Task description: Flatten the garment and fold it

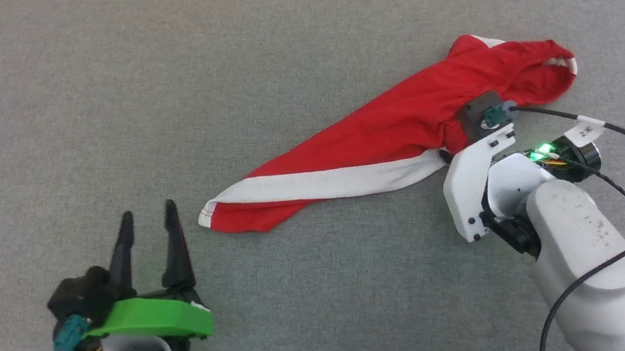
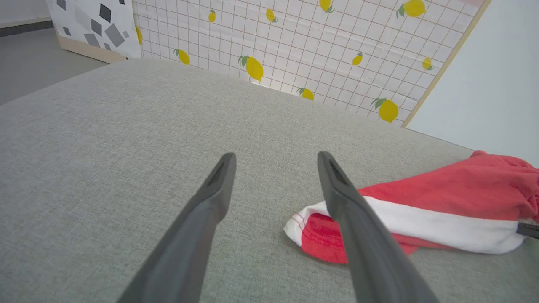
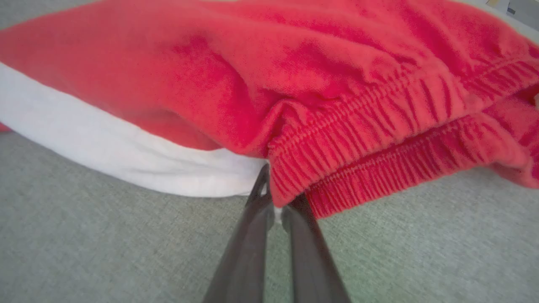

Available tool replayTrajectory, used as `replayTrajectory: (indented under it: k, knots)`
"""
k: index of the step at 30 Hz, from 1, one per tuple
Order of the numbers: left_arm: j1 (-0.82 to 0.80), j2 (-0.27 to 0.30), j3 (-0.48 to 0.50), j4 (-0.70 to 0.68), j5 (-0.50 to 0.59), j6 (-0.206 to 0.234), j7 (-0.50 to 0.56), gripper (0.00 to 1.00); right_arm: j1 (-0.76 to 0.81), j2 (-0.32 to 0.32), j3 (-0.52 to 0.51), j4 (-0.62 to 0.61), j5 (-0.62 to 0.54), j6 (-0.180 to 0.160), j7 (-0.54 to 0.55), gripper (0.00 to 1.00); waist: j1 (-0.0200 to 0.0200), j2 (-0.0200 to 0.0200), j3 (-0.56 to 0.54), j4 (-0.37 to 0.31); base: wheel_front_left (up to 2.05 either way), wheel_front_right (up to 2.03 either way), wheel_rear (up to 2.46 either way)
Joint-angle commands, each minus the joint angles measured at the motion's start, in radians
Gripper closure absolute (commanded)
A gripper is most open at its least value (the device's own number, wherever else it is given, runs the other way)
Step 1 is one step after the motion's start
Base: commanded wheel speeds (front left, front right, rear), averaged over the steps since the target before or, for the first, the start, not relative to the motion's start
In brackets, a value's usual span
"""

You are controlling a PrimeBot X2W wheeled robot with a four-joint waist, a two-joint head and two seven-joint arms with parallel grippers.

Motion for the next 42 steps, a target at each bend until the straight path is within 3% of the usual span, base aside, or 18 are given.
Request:
replayTrajectory:
  k: [1,4,13,20,21,22,23,33,39,42]
  knots:
    - [-0.009,0.011,-0.018,0.013,-0.006,-0.007,-0.004,0.0,0.007,-0.002,-0.01,-0.012,0.016,-0.001,-0.003,1.0,0.0,0.0102,-0.01,-0.006,0.0,0.0,0.0]
    - [-0.011,0.042,-0.073,0.043,-0.015,-0.007,0.03,0.0,0.028,-0.002,-0.031,-0.054,0.04,-0.001,0.01,1.0,0.0,0.0102,-0.021,-0.024,0.0,0.0,0.0]
    - [-0.078,0.164,-0.221,0.109,-0.047,-0.007,0.264,0.0,0.095,-0.002,-0.03,-0.175,0.069,-0.001,0.06,1.0,0.0,0.0102,-0.024,-0.051,0.0,0.0,0.0]
    - [-0.187,0.202,-0.265,0.216,-0.068,-0.007,0.374,0.0,0.116,-0.002,0.014,-0.223,0.09,-0.001,0.085,1.0,0.0,0.0102,-0.013,-0.069,0.0,0.0,0.0]
    - [-0.198,0.205,-0.276,0.225,-0.078,-0.007,0.38,0.26,0.117,-0.002,0.02,-0.228,0.093,-0.001,0.088,1.0,0.0,0.0102,-0.01,-0.073,0.0,0.0,0.0]
    - [-0.205,0.207,-0.285,0.232,-0.087,-0.007,0.381,0.76,0.118,-0.002,0.024,-0.232,0.095,-0.001,0.089,1.0,0.0,0.0102,-0.009,-0.076,0.0,0.0,0.0]
    - [-0.211,0.21,-0.297,0.239,-0.099,-0.007,0.384,1.0,0.118,-0.002,0.028,-0.237,0.095,-0.001,0.091,1.0,0.0,0.0102,-0.007,-0.079,0.0,0.0,0.0]
    - [-0.254,0.235,-0.33,0.209,-0.184,-0.007,0.335,1.0,0.102,-0.002,0.003,-0.283,0.142,-0.001,0.092,1.0,0.0,0.0102,-0.014,-0.1,0.0,0.0,0.0]
    - [-0.413,0.323,-0.367,0.095,-0.213,-0.007,0.367,1.0,-0.019,-0.002,-0.052,-0.332,0.473,-0.001,0.19,1.0,0.0,0.0102,-0.011,-0.118,0.0,0.0,0.0]
    - [-0.548,0.383,-0.394,0.056,-0.219,-0.007,0.388,1.0,-0.166,-0.002,-0.089,-0.328,0.531,-0.001,0.258,1.0,0.0,0.0102,0.004,-0.136,0.0,0.0,0.0]
